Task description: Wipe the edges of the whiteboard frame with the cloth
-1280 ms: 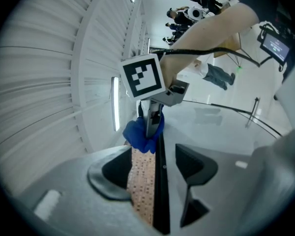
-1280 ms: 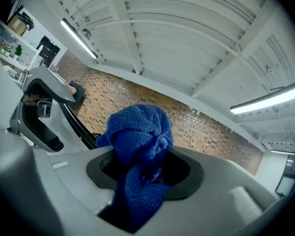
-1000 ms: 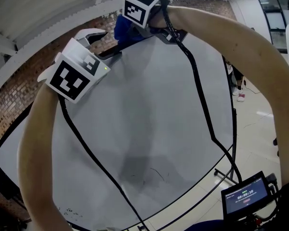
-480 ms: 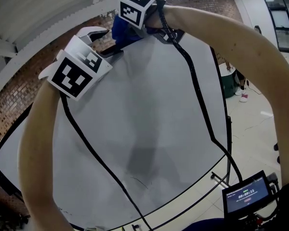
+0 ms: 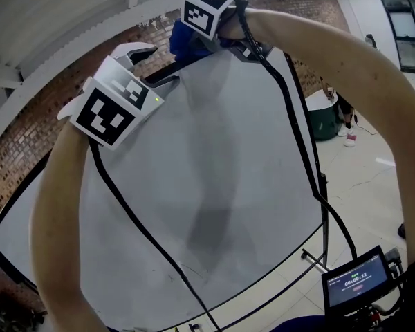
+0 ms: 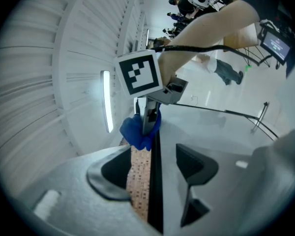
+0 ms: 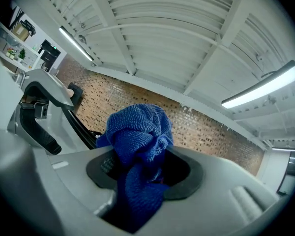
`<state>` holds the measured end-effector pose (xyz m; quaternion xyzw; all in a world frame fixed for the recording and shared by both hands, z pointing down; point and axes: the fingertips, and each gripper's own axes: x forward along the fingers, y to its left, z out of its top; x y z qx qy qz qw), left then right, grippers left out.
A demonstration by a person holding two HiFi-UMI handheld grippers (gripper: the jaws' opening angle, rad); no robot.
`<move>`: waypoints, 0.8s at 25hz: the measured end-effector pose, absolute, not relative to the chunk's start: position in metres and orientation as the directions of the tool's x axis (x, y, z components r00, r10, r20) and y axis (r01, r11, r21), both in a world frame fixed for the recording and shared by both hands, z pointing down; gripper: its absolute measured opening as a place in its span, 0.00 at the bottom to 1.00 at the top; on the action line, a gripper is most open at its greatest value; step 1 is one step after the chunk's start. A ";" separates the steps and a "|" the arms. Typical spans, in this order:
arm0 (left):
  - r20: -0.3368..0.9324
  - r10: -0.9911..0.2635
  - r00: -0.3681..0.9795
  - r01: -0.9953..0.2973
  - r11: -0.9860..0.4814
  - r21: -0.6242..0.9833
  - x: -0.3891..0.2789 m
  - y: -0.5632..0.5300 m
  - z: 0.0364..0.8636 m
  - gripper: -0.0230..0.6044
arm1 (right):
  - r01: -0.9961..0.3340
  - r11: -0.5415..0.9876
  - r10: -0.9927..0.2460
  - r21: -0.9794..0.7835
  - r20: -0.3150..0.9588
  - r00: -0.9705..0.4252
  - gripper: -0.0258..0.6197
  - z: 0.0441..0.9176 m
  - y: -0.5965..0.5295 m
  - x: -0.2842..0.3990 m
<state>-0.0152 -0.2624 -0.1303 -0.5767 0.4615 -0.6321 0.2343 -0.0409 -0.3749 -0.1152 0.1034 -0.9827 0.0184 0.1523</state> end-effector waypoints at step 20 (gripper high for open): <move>0.456 -0.870 -0.186 -0.272 -0.400 -0.875 -0.020 -0.242 -0.129 0.51 | -0.226 0.972 -0.235 0.065 0.325 -0.916 0.34 -0.113 -0.378 -0.041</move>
